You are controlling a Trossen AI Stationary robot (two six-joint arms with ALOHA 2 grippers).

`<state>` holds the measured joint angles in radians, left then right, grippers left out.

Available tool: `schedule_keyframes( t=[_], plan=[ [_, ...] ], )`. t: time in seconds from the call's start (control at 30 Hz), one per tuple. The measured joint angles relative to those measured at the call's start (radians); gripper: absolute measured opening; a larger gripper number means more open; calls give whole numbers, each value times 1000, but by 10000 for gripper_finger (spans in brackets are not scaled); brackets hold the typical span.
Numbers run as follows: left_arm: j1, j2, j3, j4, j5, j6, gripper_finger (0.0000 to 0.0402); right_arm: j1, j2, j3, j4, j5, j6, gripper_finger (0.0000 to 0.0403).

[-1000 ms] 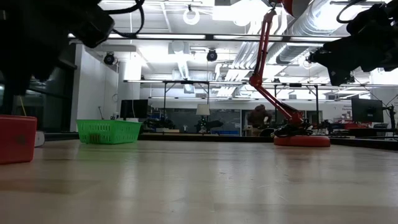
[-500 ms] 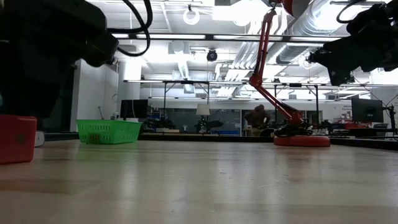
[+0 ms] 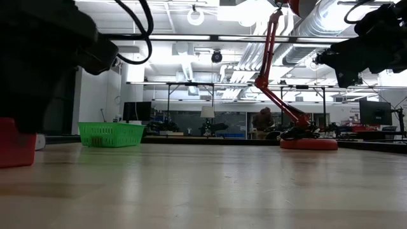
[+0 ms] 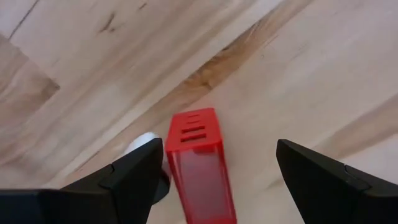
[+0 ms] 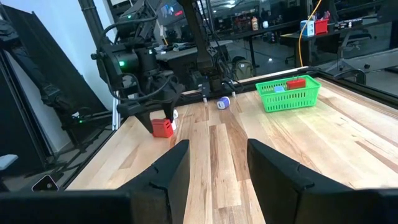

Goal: Pick & Place Office items
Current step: Put the red charger adapter into the green bin

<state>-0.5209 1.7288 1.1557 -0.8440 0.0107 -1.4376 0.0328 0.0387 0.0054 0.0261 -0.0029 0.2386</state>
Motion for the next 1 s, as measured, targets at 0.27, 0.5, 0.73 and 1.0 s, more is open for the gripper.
schedule_keyframes(
  t=[0.27,0.5,0.73,1.0],
  plan=[
    [-6,27,1,20,-9,27,305,0,0,0,-5,-1,0,146],
    [-8,38,1,21,1,30,288,0,0,0,-5,-1,0,146],
    [-8,38,1,21,1,30,232,0,0,0,-5,0,0,146],
    [-8,38,1,14,21,31,174,0,0,0,-6,0,0,146]
  ],
)
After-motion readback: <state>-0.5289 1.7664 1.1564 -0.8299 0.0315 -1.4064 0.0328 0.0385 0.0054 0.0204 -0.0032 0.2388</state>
